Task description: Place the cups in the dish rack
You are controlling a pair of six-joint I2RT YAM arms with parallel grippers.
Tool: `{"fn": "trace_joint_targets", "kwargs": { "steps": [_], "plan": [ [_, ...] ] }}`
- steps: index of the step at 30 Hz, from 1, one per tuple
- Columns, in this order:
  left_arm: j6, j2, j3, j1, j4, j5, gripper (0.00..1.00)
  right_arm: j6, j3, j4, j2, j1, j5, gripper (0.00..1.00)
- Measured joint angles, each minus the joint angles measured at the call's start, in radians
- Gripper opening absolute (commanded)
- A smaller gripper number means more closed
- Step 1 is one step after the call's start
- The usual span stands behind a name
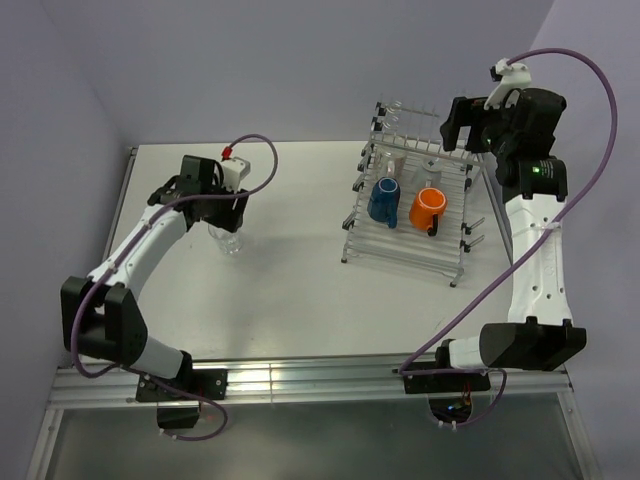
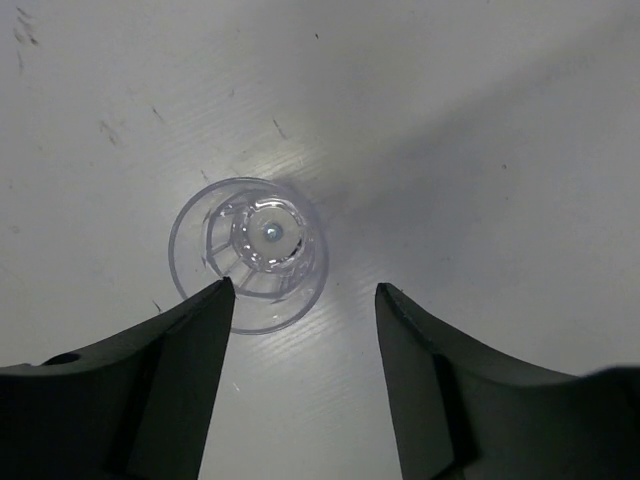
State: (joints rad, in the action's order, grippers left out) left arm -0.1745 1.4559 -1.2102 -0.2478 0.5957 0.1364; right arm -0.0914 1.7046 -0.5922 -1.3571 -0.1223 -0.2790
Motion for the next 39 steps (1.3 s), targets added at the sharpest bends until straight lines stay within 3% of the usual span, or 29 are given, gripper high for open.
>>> {"fn": "trace_joint_targets", "kwargs": {
  "steps": [12, 17, 22, 28, 33, 36, 39],
  "plan": [
    [-0.046, 0.203, -0.039, 0.001, 0.081, 0.007, 0.49, 0.025, -0.022, -0.006, 0.001, 0.0, -0.068, 1.0],
    [-0.045, 0.238, -0.039, 0.001, 0.081, 0.006, 0.34, 0.045, -0.044, 0.003, 0.018, 0.007, -0.097, 1.0],
    [-0.029, 0.259, -0.037, 0.001, 0.063, 0.004, 0.0, 0.07, -0.084, 0.011, 0.048, 0.027, -0.127, 1.0],
    [0.001, 0.259, -0.047, 0.003, 0.056, 0.0, 0.0, 0.16, -0.138, 0.082, 0.061, 0.05, -0.193, 1.0],
    [0.069, 0.214, -0.105, 0.016, 0.059, 0.057, 0.0, 0.333, -0.177, 0.194, 0.055, 0.063, -0.286, 1.0],
    [0.123, 0.057, -0.1, 0.029, -0.015, 0.104, 0.0, 0.431, -0.175, 0.258, 0.039, 0.093, -0.333, 1.0],
    [0.164, -0.188, -0.031, 0.035, -0.204, 0.114, 0.0, 0.561, -0.182, 0.333, 0.024, 0.15, -0.377, 1.0]
  ]
}}
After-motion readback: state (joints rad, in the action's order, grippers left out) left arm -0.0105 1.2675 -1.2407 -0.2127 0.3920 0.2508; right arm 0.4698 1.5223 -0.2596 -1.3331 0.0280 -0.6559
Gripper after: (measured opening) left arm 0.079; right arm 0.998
